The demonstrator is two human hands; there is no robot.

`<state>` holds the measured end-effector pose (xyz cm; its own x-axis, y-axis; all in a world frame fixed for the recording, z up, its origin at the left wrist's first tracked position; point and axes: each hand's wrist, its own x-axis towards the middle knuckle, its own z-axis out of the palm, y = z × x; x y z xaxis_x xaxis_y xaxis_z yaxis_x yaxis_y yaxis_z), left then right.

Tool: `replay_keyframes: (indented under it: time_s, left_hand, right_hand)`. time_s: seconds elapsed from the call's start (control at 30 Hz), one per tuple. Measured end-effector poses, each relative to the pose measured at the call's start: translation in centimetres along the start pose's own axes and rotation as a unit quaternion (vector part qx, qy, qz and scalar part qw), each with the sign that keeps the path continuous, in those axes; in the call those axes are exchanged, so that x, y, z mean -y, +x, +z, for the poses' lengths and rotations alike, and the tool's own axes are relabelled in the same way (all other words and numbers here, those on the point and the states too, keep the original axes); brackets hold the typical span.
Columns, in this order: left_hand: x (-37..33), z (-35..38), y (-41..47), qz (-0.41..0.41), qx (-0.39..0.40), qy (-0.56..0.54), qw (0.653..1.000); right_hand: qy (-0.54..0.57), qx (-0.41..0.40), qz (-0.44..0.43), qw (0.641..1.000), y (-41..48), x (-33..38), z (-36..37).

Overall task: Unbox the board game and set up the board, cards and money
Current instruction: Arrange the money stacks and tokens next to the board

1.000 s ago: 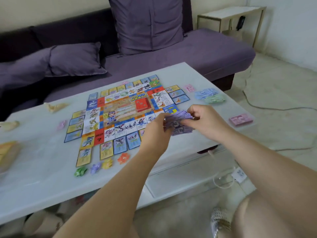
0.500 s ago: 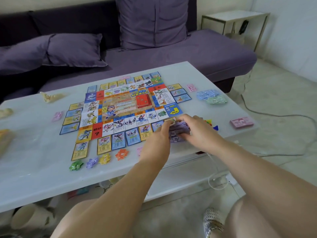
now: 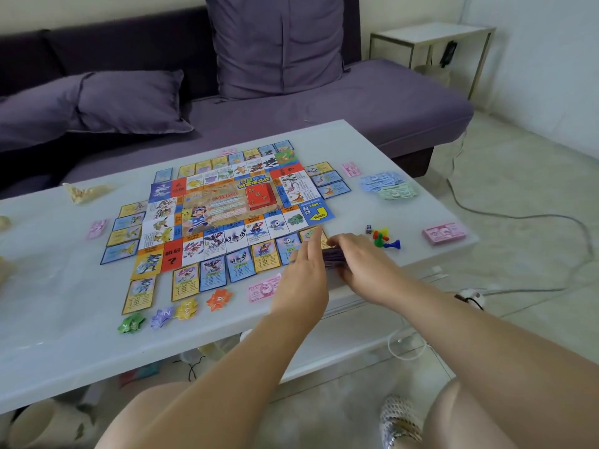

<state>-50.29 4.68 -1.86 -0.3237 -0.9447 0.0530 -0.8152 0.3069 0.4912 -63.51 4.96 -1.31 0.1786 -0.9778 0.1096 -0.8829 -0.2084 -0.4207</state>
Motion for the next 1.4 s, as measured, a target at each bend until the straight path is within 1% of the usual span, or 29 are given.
replay_keyframes:
  time_s: [0.1, 0.2, 0.27, 0.33, 0.43, 0.5, 0.6, 0.7, 0.73, 0.77, 0.8, 0.83, 0.87, 0.9, 0.93, 0.97, 1.0, 1.07, 1.13, 1.2, 1.27, 1.3, 1.33, 1.4]
  left_hand:
    - [-0.5, -0.1, -0.1, 0.006, -0.007, -0.015, 1.000]
    - [-0.3, 0.0, -0.2, 0.028, -0.040, -0.025, 0.999]
    - [-0.1, 0.2, -0.5, 0.039, -0.049, 0.005, 0.998]
    - [-0.5, 0.4, -0.8, 0.026, -0.036, 0.055, 0.997]
    - [-1.0, 0.7, -1.0, 0.009, -0.029, 0.122, 0.992]
    - [-1.1, 0.6, -0.8, 0.006, -0.031, 0.125, 0.992]
    - [-0.9, 0.1, -0.5, 0.004, -0.029, 0.064, 0.998]
    - [-0.8, -2.0, -0.5, -0.017, -0.035, -0.060, 0.997]
    - [-0.7, -3.0, -0.7, -0.030, -0.016, -0.107, 0.994]
    - [-0.4, -4.0, -0.8, -0.048, 0.018, -0.167, 0.985]
    - [0.0, -5.1, -1.1, -0.075, 0.064, -0.246, 0.964]
    - [0.4, -6.3, -1.5, -0.108, 0.122, -0.335, 0.928]
    - [0.8, -7.4, -1.9, -0.140, 0.180, -0.412, 0.882]
    - [1.2, -8.3, -2.5, -0.161, 0.228, -0.466, 0.840]
    - [1.7, -9.0, -3.0, -0.172, 0.261, -0.493, 0.812]
    - [2.1, -9.4, -3.4, -0.179, 0.282, -0.505, 0.796]
    - [2.6, -9.6, -3.8, -0.184, 0.292, -0.505, 0.791]
    - [3.5, -9.7, -4.2, -0.196, 0.282, -0.511, 0.788]
    - [4.4, -9.5, -4.2, -0.214, 0.237, -0.550, 0.772]
    - [5.3, -9.4, -4.2, -0.241, 0.168, -0.614, 0.732]
    - [6.0, -9.5, -4.5, -0.256, 0.131, -0.653, 0.700]
    - [6.3, -9.5, -4.6, -0.259, 0.132, -0.657, 0.695]
    - [6.4, -9.5, -4.8, -0.260, 0.136, -0.654, 0.697]
    - [6.8, -9.7, -4.9, -0.260, 0.134, -0.638, 0.712]
  right_hand:
    - [-0.044, 0.001, -0.002, 0.999, 0.0, -0.1, 0.0]
    - [-0.048, -0.001, -0.003, 0.999, -0.1, -0.1, 0.0]
    - [-0.062, -0.003, -0.012, 0.998, -0.1, 0.0, 0.1]
    - [-0.078, -0.003, -0.025, 0.997, -0.2, 0.2, 0.4]
    - [-0.056, 0.011, -0.029, 0.998, -0.3, 0.5, 0.6]
    - [0.003, 0.008, -0.017, 1.000, -0.3, 0.7, 0.4]
    - [0.115, -0.011, 0.018, 0.993, -0.2, 1.0, -0.8]
    - [0.169, -0.006, 0.031, 0.985, -0.2, 1.4, -2.3]
    - [0.178, -0.004, 0.027, 0.984, -0.2, 1.5, -2.7]
    - [0.187, -0.001, 0.021, 0.982, -0.3, 1.8, -3.0]
    - [0.194, 0.006, 0.011, 0.981, -0.5, 2.3, -3.3]
    - [0.200, 0.016, -0.001, 0.980, -0.7, 2.8, -3.5]
    - [0.204, 0.027, -0.015, 0.978, -0.9, 3.5, -3.6]
    - [0.205, 0.040, -0.032, 0.977, -1.1, 4.3, -3.7]
    - [0.203, 0.053, -0.048, 0.977, -1.3, 5.2, -3.9]
    - [0.197, 0.063, -0.064, 0.976, -1.4, 6.1, -3.8]
    - [0.193, 0.069, -0.076, 0.976, -1.3, 7.0, -3.7]
    - [0.196, 0.070, -0.083, 0.975, -0.9, 8.4, -3.4]
    - [0.196, 0.062, -0.083, 0.975, -0.4, 9.4, -3.1]
    - [0.179, 0.063, -0.091, 0.978, 0.0, 10.0, -2.5]
    - [0.162, 0.080, -0.105, 0.978, 0.3, 10.9, -1.7]
    - [0.148, 0.084, -0.116, 0.979, 0.3, 11.5, -1.2]
    - [0.131, 0.081, -0.128, 0.980, 0.5, 12.0, -0.7]
    - [0.112, 0.061, -0.148, 0.981, 1.0, 12.9, 0.2]
